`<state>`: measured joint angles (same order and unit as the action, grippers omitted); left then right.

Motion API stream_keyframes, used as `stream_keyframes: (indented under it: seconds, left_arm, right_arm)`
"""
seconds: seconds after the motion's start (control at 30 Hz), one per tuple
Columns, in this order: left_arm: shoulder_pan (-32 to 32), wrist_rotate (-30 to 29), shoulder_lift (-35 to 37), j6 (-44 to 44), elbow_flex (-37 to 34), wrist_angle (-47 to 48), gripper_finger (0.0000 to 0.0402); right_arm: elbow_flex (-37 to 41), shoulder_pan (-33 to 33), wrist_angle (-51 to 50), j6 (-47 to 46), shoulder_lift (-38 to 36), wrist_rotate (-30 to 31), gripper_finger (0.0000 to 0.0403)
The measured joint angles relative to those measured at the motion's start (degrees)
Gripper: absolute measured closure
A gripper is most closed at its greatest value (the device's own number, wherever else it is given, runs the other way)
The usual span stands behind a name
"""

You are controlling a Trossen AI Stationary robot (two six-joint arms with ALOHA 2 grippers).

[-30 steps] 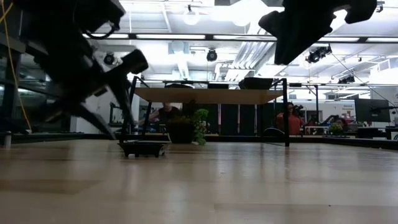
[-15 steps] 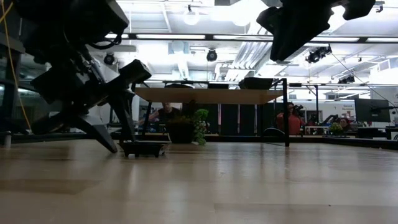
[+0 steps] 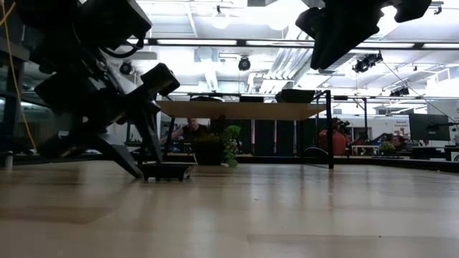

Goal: Pick & Place Mini shaped plates
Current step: Stack the square plate on top of the other square plate on the shelf

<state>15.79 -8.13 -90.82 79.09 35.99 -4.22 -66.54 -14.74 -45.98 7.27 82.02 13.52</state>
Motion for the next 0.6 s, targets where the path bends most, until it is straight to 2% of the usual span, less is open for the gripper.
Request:
stream_keyframes:
  seconds: [0.33,0.6]
  left_arm:
    - [0.0,-0.4,-0.8,0.0,0.0,-1.3,0.0320]
    - [0.0,-0.4,-0.9,0.0,-0.1,-2.1,0.0344]
  right_arm:
    - [0.0,0.0,0.0,0.0,0.0,0.0,0.0324]
    - [0.0,0.0,0.0,0.0,0.0,0.0,0.0324]
